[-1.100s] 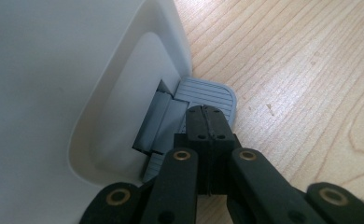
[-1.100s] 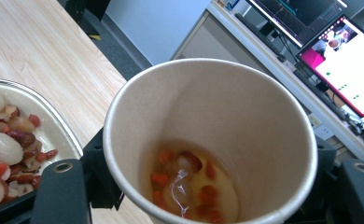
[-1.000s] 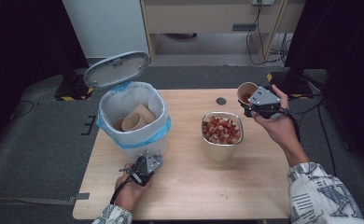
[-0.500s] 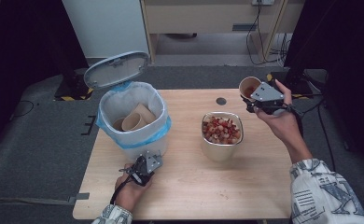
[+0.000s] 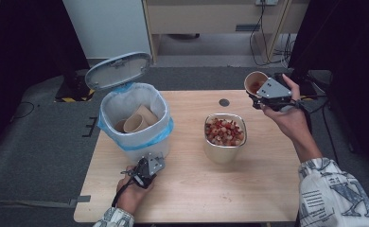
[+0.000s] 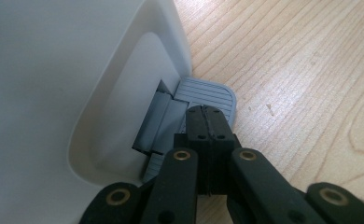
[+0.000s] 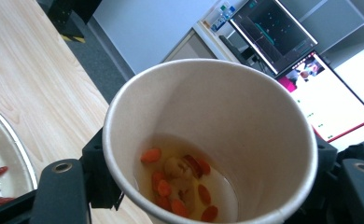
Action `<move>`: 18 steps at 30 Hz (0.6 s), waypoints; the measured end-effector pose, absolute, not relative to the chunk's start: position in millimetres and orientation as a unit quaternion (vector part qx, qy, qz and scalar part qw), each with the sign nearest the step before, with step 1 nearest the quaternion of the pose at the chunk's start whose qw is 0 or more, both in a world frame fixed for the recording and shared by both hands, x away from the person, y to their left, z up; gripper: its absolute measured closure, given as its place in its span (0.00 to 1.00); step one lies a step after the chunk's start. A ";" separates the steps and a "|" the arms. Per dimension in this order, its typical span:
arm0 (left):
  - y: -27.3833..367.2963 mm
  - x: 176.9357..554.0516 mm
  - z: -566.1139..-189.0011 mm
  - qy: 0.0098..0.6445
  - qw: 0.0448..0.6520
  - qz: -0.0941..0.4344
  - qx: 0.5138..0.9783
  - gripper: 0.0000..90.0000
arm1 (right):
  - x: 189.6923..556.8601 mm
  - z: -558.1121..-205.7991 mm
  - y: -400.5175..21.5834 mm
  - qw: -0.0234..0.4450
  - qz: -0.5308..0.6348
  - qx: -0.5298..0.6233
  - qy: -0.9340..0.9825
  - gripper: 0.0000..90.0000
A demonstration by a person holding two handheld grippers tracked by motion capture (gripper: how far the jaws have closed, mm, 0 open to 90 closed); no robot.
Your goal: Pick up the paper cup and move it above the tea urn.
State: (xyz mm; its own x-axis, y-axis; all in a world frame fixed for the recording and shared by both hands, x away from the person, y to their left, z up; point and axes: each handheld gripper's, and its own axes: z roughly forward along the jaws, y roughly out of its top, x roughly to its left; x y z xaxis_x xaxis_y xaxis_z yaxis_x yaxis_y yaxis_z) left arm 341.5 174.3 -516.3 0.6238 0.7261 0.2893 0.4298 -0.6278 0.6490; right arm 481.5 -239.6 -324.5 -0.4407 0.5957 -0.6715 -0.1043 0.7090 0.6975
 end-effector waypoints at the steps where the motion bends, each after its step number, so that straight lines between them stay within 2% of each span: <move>1: 174.3 341.5 -516.3 0.336 0.270 0.274 0.859 1.00 | 481.4 -323.3 -239.4 0.507 0.346 0.157 0.774 0.32; 18: 174.0 341.4 -516.3 0.336 0.270 0.275 0.860 1.00 | 478.7 -315.2 -233.0 0.529 0.316 0.114 0.780 0.32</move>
State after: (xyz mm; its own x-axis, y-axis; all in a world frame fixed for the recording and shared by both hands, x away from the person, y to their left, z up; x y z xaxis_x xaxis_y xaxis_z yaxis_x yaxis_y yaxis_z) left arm 341.4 174.0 -516.3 0.6235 0.7257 0.2910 0.4290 -0.6287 0.6486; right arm 478.7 -233.0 -315.2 -0.4152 0.5113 -0.7524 -0.1563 0.7747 0.6127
